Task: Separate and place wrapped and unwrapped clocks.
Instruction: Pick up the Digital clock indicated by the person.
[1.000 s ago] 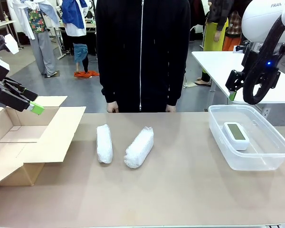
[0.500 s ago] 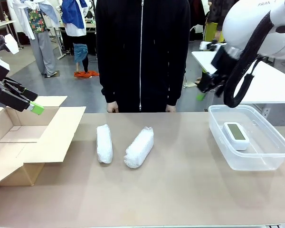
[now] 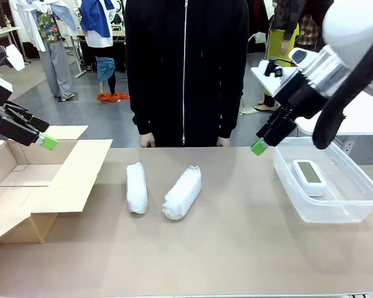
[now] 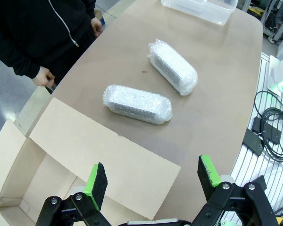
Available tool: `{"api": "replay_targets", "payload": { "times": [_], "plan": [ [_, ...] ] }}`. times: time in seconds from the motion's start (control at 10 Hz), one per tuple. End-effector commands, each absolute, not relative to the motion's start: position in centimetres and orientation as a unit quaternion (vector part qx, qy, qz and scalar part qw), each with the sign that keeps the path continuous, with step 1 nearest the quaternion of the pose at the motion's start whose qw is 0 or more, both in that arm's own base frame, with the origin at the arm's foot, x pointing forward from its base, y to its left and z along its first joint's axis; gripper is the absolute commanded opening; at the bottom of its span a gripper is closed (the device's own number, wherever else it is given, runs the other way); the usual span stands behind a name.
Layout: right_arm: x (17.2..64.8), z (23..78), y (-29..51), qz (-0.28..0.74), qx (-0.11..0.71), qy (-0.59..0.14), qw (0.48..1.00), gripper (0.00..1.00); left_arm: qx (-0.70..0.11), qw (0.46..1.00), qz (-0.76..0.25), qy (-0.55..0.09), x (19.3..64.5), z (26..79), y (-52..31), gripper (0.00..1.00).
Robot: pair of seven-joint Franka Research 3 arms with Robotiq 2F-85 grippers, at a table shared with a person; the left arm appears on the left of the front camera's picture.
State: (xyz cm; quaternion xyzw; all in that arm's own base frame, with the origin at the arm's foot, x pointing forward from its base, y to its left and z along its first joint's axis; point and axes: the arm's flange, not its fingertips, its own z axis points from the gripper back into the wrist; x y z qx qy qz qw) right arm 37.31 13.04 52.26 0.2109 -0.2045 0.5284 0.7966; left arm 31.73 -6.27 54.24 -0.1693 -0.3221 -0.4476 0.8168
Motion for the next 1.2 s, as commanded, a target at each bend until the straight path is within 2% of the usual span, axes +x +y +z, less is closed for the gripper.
{"api": "replay_targets", "payload": {
  "times": [0.0,0.2,0.5,0.6,0.7,1.1],
  "plan": [
    [36.3,53.0,10.6,0.545,0.231,-0.224,0.775,1.00,-0.178,0.815,-0.448,-0.321,31.8,54.3,-6.3,1.00],
    [35.3,54.0,10.6,0.542,0.216,-0.255,0.771,1.00,-0.178,0.815,-0.448,-0.321,31.8,54.3,-6.3,1.00],
    [35.9,53.7,12.2,0.496,0.205,-0.289,0.793,1.00,-0.178,0.815,-0.448,-0.321,31.8,54.3,-6.3,1.00],
    [37.2,53.0,12.8,0.424,0.159,-0.330,0.828,1.00,-0.178,0.815,-0.448,-0.321,31.8,54.3,-6.3,1.00],
    [35.8,54.9,11.0,0.521,0.201,-0.267,0.785,1.00,-0.178,0.815,-0.448,-0.321,31.8,54.3,-6.3,1.00],
    [35.8,54.9,11.0,0.521,0.201,-0.267,0.785,1.00,-0.178,0.815,-0.448,-0.321,31.8,54.3,-6.3,1.00]
  ]
}}
